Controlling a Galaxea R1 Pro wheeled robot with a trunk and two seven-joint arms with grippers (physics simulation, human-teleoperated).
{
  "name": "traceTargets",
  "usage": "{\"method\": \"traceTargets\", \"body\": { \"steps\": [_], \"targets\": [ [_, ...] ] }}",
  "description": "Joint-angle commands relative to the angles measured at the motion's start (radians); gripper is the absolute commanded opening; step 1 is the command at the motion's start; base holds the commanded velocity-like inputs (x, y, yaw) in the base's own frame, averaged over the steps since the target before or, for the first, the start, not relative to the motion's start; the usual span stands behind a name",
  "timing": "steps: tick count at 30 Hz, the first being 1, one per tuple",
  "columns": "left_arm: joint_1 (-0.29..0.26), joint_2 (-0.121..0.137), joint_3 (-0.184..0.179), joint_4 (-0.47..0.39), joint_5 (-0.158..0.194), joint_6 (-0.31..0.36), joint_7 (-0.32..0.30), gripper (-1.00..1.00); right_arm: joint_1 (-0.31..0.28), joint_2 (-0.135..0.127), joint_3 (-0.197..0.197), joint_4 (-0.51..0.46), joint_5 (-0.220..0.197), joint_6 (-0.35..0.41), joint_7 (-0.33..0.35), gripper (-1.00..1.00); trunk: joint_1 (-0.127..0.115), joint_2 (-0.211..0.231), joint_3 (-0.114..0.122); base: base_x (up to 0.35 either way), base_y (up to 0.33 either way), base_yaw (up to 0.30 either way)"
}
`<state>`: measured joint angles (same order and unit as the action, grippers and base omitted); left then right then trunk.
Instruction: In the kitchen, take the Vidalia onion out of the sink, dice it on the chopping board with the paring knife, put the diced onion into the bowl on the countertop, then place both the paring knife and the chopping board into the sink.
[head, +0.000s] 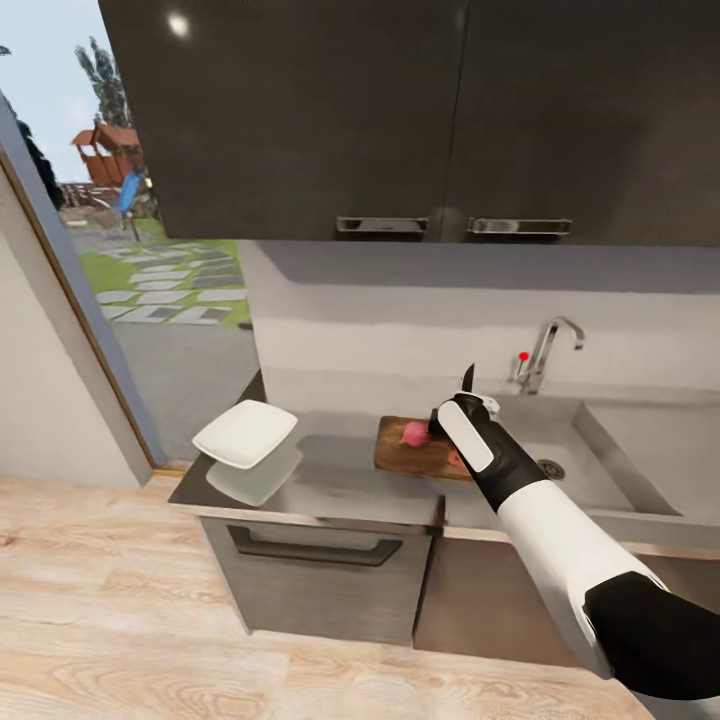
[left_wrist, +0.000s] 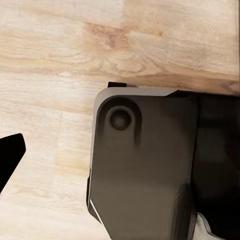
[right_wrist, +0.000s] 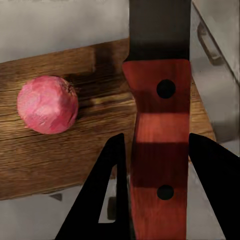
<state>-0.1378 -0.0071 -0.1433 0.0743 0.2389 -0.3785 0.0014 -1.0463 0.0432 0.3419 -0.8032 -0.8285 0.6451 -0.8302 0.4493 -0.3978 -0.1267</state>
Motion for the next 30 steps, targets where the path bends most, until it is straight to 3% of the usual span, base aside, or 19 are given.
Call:
{"method": "traceTargets", "body": {
  "steps": [1,8,23,24,25,27,29,30],
  "targets": [
    [-0.002,-0.001,-0.009,0.004,0.008,-0.007,0.000,1.00,-0.001,0.000,0.003,-0.001,-0.006,0.004,-0.007,-1.00,0.001,-0.002,-0.001,0.000,0.000,-0.235],
    [-0.002,-0.001,-0.009,0.004,0.007,-0.007,0.000,1.00,-0.001,-0.001,0.003,-0.001,-0.006,0.003,-0.007,-1.00,0.001,-0.002,0.005,0.000,0.000,-0.167],
    [-0.002,-0.001,-0.009,0.004,0.007,-0.006,0.000,1.00,-0.001,0.004,0.023,0.000,-0.004,0.003,-0.009,-1.00,0.001,-0.002,0.005,0.000,-0.034,-0.008],
    [-0.002,-0.001,-0.009,0.004,0.007,-0.006,0.000,1.00,-0.001,0.005,0.042,-0.004,-0.004,0.006,-0.009,-1.00,0.001,-0.002,0.005,0.000,-0.006,0.000],
    [-0.002,-0.001,-0.009,0.004,0.007,-0.006,0.000,1.00,-0.001,0.003,0.131,-0.039,-0.001,0.032,-0.010,-1.00,0.001,-0.002,0.005,0.000,-0.002,0.000],
    [-0.002,-0.001,-0.009,0.004,0.008,-0.006,0.000,1.00,-0.001,0.000,0.201,-0.078,0.016,0.064,-0.010,-1.00,0.001,-0.002,0.005,0.000,-0.001,0.000],
    [-0.002,-0.001,-0.009,0.004,0.008,-0.006,0.000,1.00,-0.001,-0.002,0.276,-0.132,0.084,0.116,-0.011,-1.00,0.001,-0.002,0.005,0.000,0.000,0.000],
    [-0.002,-0.001,-0.009,0.004,0.007,-0.006,0.000,1.00,-0.001,0.000,0.306,-0.171,0.170,0.160,-0.011,-1.00,0.001,-0.002,0.005,0.000,0.000,0.000]
  ]
}}
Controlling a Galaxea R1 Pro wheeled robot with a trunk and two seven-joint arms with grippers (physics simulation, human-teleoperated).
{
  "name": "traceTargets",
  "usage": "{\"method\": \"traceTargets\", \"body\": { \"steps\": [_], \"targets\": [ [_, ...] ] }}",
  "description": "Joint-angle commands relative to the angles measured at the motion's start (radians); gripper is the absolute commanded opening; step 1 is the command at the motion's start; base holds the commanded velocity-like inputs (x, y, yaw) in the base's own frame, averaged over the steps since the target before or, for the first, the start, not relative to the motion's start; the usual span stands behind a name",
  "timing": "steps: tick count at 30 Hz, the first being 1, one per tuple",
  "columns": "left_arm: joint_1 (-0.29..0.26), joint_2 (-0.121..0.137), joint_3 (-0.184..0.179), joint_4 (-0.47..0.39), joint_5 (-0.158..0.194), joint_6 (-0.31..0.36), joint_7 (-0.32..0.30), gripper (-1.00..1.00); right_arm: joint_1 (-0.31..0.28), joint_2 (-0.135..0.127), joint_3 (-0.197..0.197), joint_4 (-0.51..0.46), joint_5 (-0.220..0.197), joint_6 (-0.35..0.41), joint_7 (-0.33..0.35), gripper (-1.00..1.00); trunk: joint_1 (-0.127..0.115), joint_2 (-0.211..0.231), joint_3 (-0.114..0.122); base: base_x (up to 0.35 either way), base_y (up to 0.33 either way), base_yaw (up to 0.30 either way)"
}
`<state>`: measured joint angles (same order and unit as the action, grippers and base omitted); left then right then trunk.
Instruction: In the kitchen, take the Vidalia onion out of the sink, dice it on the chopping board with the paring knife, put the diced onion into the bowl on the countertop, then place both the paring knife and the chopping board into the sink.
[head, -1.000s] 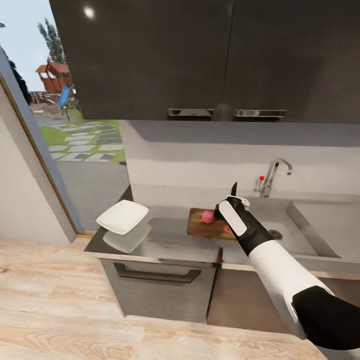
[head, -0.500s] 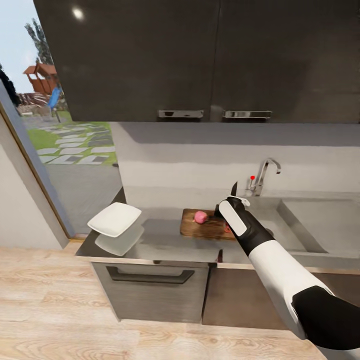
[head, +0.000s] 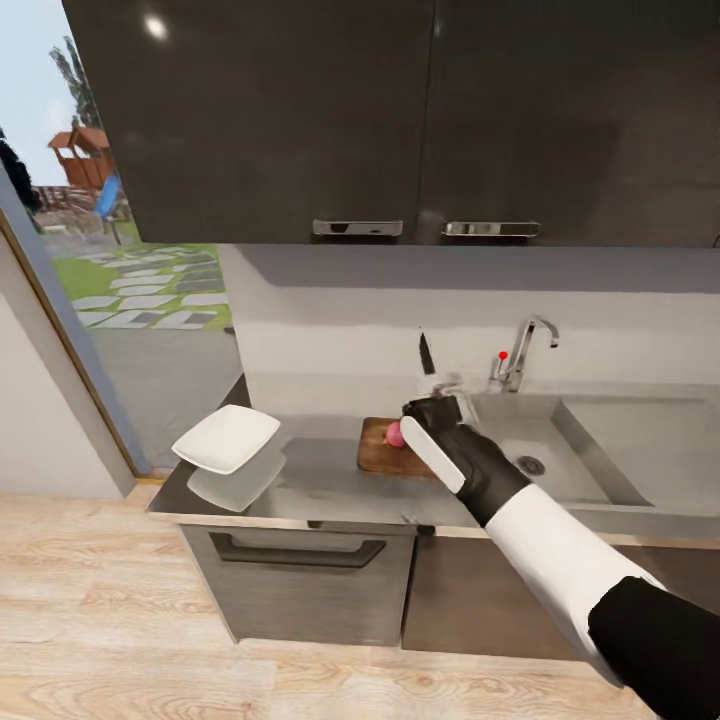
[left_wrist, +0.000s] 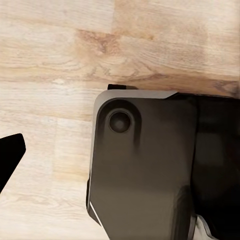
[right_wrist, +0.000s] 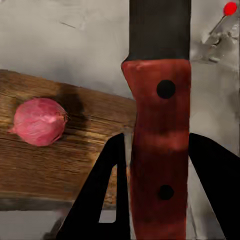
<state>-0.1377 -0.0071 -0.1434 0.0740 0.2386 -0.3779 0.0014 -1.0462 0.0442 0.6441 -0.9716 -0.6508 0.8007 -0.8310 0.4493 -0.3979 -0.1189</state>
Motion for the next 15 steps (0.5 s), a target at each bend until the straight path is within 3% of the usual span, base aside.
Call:
{"method": "traceTargets", "body": {
  "steps": [1,2,4,5,6,7,10,13,15],
  "targets": [
    [-0.002,-0.001,-0.008,0.004,0.007,-0.007,0.000,1.00,-0.002,0.002,0.015,-0.022,0.059,0.033,-0.009,-1.00,0.001,-0.002,-0.002,0.000,0.000,0.000],
    [-0.002,-0.001,-0.008,0.004,0.007,-0.007,0.000,1.00,-0.002,0.003,0.020,-0.030,0.093,0.046,-0.009,-1.00,0.001,-0.002,-0.002,0.000,0.000,0.000],
    [-0.002,-0.001,-0.008,0.004,0.007,-0.007,0.000,1.00,-0.002,0.010,0.039,-0.053,0.280,0.093,-0.007,-1.00,0.001,-0.002,-0.002,0.000,0.000,0.000],
    [-0.002,-0.001,-0.008,0.004,0.007,-0.006,0.000,1.00,-0.002,0.013,0.055,-0.056,0.347,0.102,-0.004,-1.00,0.001,-0.002,-0.002,0.000,0.000,0.000],
    [-0.002,-0.001,-0.008,0.004,0.007,-0.006,0.000,1.00,-0.002,0.013,0.073,-0.057,0.379,0.107,0.001,-1.00,0.001,-0.002,-0.002,0.000,0.000,0.000],
    [-0.002,-0.001,-0.008,0.004,0.007,-0.006,0.000,1.00,-0.002,0.013,0.084,-0.058,0.391,0.108,0.005,-1.00,0.001,-0.002,-0.002,0.000,0.000,0.000],
    [-0.002,-0.001,-0.008,0.004,0.007,-0.006,0.000,1.00,-0.002,0.009,0.166,-0.057,0.428,0.113,0.053,-1.00,0.001,-0.002,-0.002,0.000,-0.006,0.000],
    [-0.002,-0.001,-0.008,0.004,0.008,-0.006,0.000,1.00,-0.002,0.004,0.247,-0.053,0.438,0.115,0.111,-1.00,0.001,-0.002,-0.002,0.000,-0.101,0.000],
    [-0.002,-0.001,-0.008,0.004,0.007,-0.006,0.000,1.00,-0.002,0.002,0.274,-0.051,0.440,0.114,0.132,-1.00,0.001,-0.002,-0.002,0.000,-0.177,0.000]
  ]
}}
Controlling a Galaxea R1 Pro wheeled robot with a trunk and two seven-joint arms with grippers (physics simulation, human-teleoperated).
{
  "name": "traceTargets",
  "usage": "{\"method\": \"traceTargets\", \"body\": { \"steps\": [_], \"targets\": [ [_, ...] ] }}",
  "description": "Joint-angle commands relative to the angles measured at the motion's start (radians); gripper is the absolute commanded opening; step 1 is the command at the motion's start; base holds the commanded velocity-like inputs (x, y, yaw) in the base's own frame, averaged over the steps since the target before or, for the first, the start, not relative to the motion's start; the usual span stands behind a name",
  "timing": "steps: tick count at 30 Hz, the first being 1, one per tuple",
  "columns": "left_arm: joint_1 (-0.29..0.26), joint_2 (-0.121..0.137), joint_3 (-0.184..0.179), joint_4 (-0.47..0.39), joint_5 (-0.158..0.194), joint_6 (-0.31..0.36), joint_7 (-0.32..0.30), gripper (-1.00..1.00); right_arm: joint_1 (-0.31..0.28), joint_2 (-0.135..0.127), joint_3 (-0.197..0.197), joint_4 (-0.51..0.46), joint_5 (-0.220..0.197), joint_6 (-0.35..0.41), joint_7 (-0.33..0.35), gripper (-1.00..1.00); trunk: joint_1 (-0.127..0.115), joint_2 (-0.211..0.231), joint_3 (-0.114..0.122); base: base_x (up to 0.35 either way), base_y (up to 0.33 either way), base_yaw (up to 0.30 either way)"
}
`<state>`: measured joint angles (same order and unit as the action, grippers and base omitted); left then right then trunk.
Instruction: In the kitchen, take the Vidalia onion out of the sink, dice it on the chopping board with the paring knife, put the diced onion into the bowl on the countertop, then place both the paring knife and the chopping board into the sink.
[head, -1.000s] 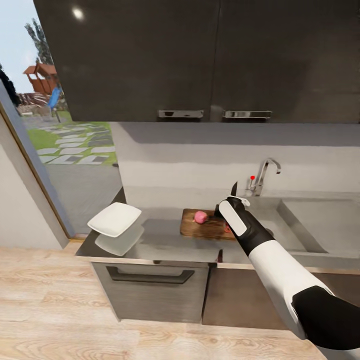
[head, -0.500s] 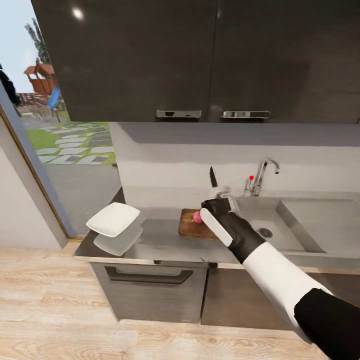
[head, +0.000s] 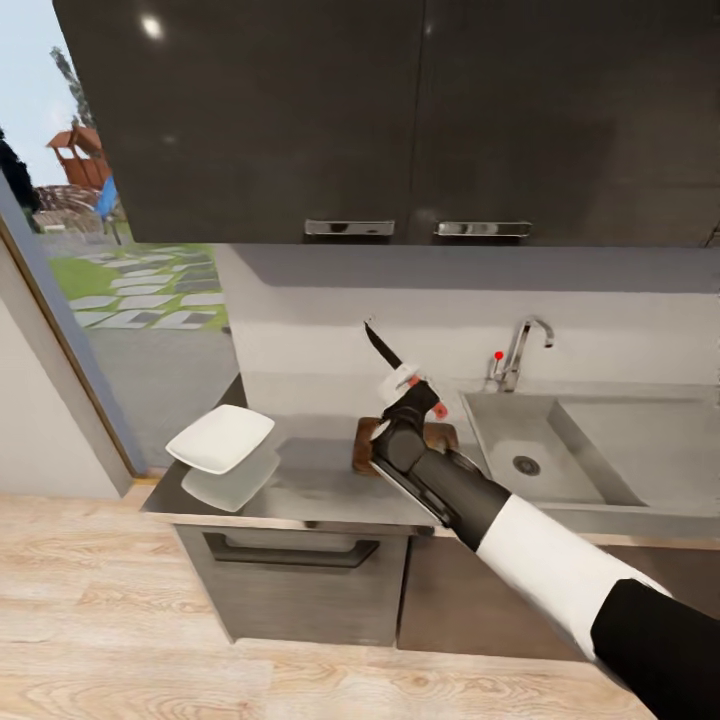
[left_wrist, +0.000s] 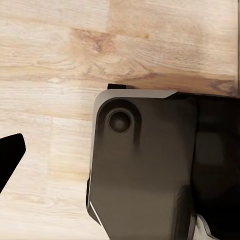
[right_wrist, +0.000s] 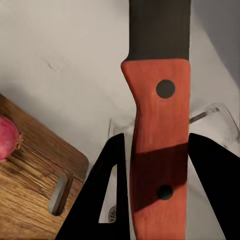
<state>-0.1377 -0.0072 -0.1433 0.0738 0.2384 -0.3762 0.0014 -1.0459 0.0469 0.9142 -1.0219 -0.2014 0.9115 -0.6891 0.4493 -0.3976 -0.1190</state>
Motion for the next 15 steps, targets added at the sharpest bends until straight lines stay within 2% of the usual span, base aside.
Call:
{"method": "traceTargets", "body": {
  "steps": [1,6,8,12,15],
  "targets": [
    [-0.002,-0.001,-0.009,0.004,0.007,-0.007,0.000,1.00,-0.002,-0.002,0.015,0.001,-0.008,0.003,0.002,-1.00,0.001,-0.002,-0.002,0.000,-0.197,0.000],
    [-0.002,-0.001,-0.009,0.004,0.008,-0.007,0.000,1.00,-0.002,-0.007,0.037,0.006,-0.007,0.003,0.053,-1.00,0.001,-0.002,-0.002,0.000,-0.214,0.000],
    [-0.002,-0.001,-0.009,0.004,0.008,-0.007,0.000,1.00,-0.002,-0.011,0.060,0.006,-0.006,0.003,0.066,-1.00,0.001,-0.002,-0.002,0.000,-0.198,0.000],
    [-0.002,-0.001,-0.009,0.004,0.008,-0.007,0.000,1.00,-0.002,-0.028,0.127,0.044,-0.005,0.001,0.075,-1.00,0.001,-0.002,-0.002,0.000,-0.175,0.000],
    [-0.002,-0.001,-0.009,0.004,0.008,-0.007,0.000,1.00,-0.002,-0.035,0.202,0.089,-0.004,-0.005,0.075,-1.00,0.001,-0.002,-0.002,0.000,-0.119,0.000]
  ]
}}
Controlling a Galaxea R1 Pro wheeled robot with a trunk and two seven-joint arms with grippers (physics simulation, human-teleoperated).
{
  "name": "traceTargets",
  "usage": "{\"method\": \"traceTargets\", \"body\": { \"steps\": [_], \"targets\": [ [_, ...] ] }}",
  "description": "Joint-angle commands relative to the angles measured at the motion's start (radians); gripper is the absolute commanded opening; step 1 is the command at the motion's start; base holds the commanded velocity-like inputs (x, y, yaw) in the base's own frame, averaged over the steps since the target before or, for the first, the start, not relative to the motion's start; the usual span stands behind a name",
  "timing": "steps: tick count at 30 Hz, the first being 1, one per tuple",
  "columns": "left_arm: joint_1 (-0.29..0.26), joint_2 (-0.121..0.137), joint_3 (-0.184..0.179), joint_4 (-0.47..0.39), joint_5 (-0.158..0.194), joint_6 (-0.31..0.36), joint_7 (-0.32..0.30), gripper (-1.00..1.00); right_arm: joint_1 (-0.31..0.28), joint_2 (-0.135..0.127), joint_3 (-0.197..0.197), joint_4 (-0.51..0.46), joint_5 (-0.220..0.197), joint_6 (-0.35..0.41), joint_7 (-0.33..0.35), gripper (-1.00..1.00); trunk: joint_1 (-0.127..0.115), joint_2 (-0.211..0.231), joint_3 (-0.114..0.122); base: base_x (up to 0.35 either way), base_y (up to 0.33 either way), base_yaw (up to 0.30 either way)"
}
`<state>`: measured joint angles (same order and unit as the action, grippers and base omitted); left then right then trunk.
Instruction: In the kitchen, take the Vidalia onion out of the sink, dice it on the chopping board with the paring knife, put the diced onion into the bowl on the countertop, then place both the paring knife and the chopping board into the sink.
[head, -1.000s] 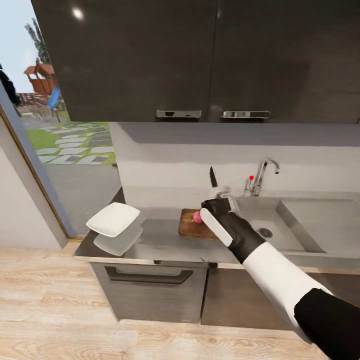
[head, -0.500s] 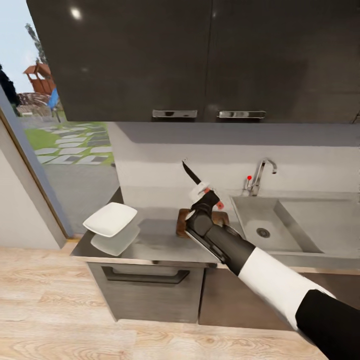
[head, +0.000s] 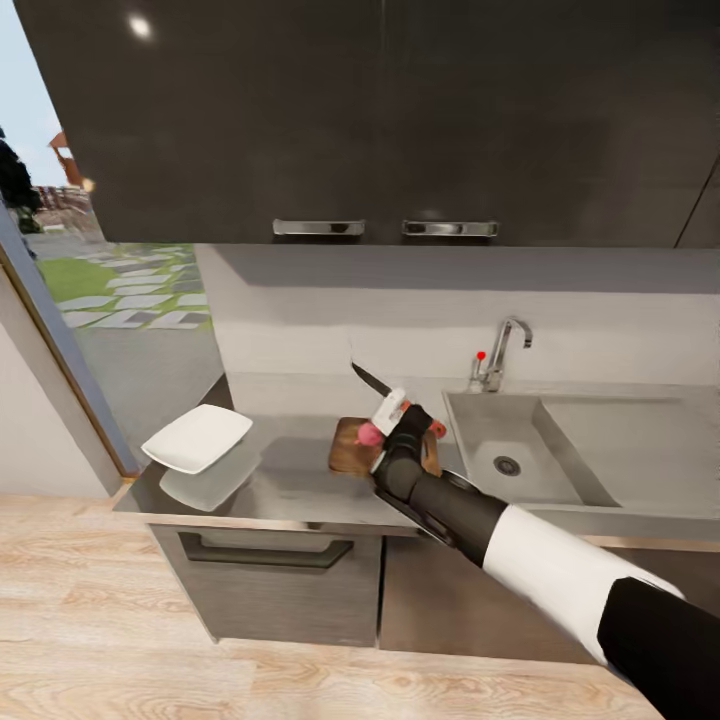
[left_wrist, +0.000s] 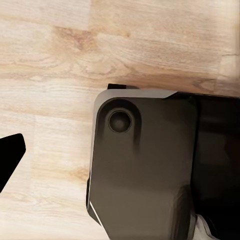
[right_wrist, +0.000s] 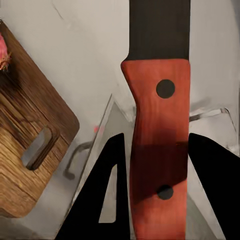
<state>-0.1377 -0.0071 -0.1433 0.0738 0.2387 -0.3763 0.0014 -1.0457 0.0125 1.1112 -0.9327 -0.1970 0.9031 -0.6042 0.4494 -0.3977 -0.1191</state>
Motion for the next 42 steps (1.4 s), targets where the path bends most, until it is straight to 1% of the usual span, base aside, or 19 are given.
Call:
{"method": "traceTargets", "body": {
  "steps": [1,4,7,8,11,14,18,21,25,35,42],
  "targets": [
    [-0.002,-0.001,-0.009,0.004,0.008,-0.007,0.000,1.00,-0.002,-0.001,0.014,0.003,-0.008,0.003,-0.010,-1.00,0.001,-0.002,-0.002,0.000,-0.064,0.000],
    [-0.002,-0.001,-0.009,0.004,0.008,-0.007,0.000,1.00,-0.002,-0.002,0.068,0.012,-0.008,-0.003,-0.013,-1.00,0.001,-0.002,-0.002,0.000,-0.028,0.000],
    [-0.002,-0.001,-0.009,0.004,0.008,-0.007,0.000,1.00,-0.002,-0.003,0.105,0.016,-0.007,-0.017,-0.017,-1.00,0.001,-0.002,-0.002,0.000,-0.009,0.000],
    [-0.002,0.000,-0.009,0.005,0.008,-0.007,0.000,1.00,-0.002,-0.002,0.118,0.034,-0.007,-0.035,-0.018,-1.00,0.001,-0.002,-0.002,0.000,-0.002,0.000],
    [-0.002,0.000,-0.009,0.004,0.008,-0.007,0.000,1.00,-0.002,-0.001,0.123,0.065,-0.007,-0.066,-0.018,-1.00,0.001,-0.002,-0.002,0.000,-0.001,0.000],
    [-0.002,0.001,-0.009,0.005,0.008,-0.006,0.000,1.00,-0.002,0.001,0.126,0.103,-0.007,-0.114,-0.018,-1.00,0.001,-0.002,-0.002,0.000,0.000,0.000],
    [-0.002,0.000,-0.009,0.005,0.008,-0.006,0.001,1.00,-0.002,0.001,0.127,0.147,-0.007,-0.137,-0.019,-1.00,0.001,-0.002,-0.002,0.001,-0.012,0.000],
    [-0.002,0.000,-0.009,0.004,0.008,-0.006,0.002,1.00,-0.002,0.001,0.127,0.154,-0.008,-0.142,-0.021,-1.00,0.001,-0.002,-0.002,0.037,-0.083,0.000],
    [-0.002,0.001,-0.009,0.005,0.008,-0.006,0.002,1.00,-0.001,0.002,0.128,0.157,-0.011,-0.175,-0.022,-1.00,0.001,-0.002,-0.002,0.081,-0.124,0.000],
    [-0.002,0.001,-0.009,0.005,0.008,-0.006,0.002,1.00,0.003,0.008,0.133,0.158,-0.014,-0.187,-0.021,-1.00,0.001,-0.002,-0.002,0.034,-0.051,0.000],
    [-0.002,0.001,-0.009,0.005,0.008,-0.006,0.002,1.00,0.006,0.028,0.134,0.158,-0.013,-0.187,-0.022,-1.00,0.001,-0.002,-0.007,0.001,-0.001,0.025]
  ]
}}
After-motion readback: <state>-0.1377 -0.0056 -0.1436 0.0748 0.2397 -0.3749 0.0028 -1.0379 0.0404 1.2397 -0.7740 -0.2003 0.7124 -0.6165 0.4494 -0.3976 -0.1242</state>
